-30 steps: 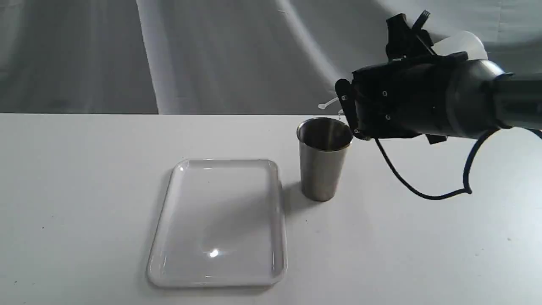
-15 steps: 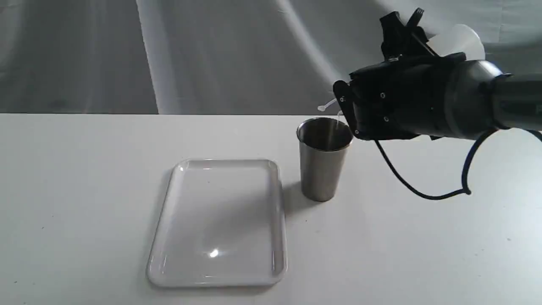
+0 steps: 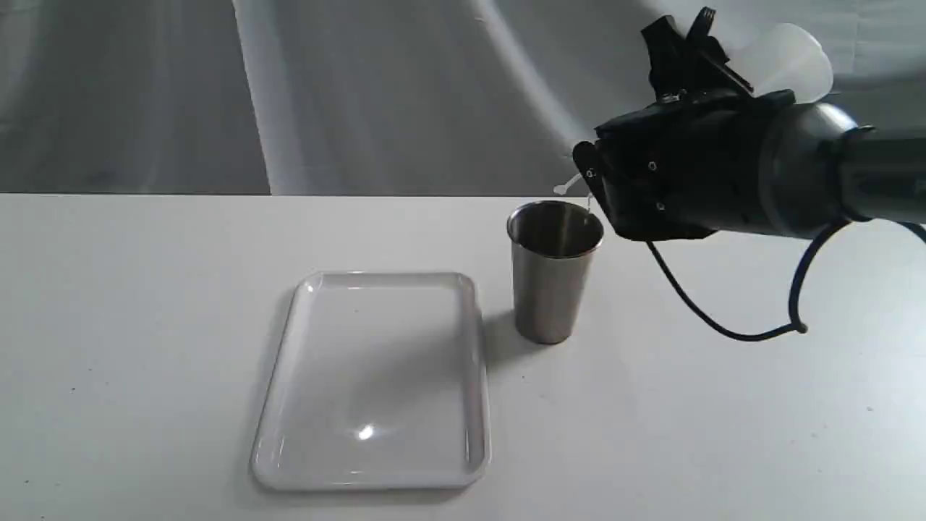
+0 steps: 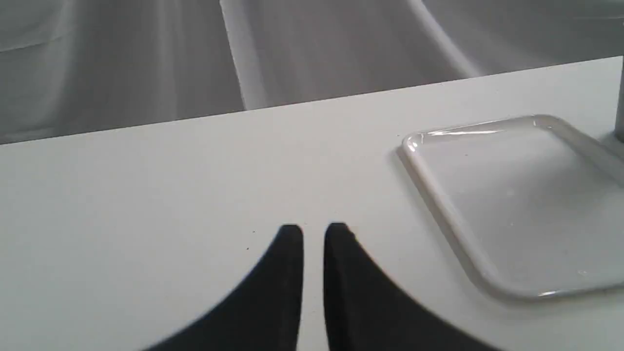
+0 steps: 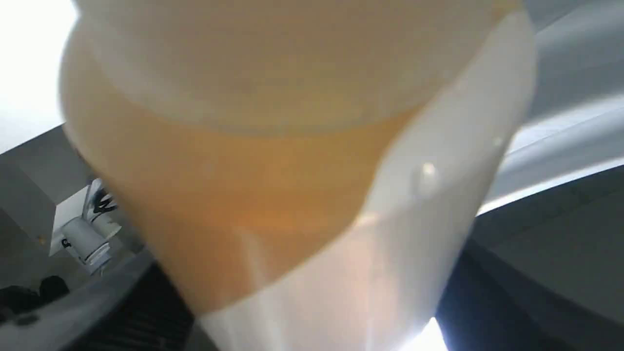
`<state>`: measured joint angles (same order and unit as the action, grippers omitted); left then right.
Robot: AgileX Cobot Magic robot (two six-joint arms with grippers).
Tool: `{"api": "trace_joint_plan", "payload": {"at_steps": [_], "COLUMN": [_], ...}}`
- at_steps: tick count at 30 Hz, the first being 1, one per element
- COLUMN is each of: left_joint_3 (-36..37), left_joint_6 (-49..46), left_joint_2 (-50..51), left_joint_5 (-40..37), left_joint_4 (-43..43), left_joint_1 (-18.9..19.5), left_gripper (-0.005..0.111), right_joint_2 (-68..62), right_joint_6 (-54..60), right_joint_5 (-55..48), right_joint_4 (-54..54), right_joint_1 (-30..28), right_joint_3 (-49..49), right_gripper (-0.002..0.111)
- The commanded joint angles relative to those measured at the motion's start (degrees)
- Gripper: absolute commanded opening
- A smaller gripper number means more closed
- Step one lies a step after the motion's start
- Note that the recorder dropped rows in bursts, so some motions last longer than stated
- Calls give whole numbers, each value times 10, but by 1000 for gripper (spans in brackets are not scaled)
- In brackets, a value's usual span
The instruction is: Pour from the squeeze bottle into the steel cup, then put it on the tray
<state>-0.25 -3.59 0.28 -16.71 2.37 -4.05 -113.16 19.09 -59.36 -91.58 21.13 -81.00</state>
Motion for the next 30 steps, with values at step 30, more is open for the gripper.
{"api": "trace_joint_plan", "payload": {"at_steps": [30], "left_joint_3": [3], "left_joint_6": [1], "left_joint_2": [-3], "left_joint_5": [4], "left_joint_4": [2], "left_joint_1": [-2], "left_gripper": [8], "right_joint_2": [8], "right_joint_6": [-198], "right_joint_5": [-12], "right_joint_4": [28], "right_joint_1": [10], "right_joint_3": [-5], "right_gripper": [51]}}
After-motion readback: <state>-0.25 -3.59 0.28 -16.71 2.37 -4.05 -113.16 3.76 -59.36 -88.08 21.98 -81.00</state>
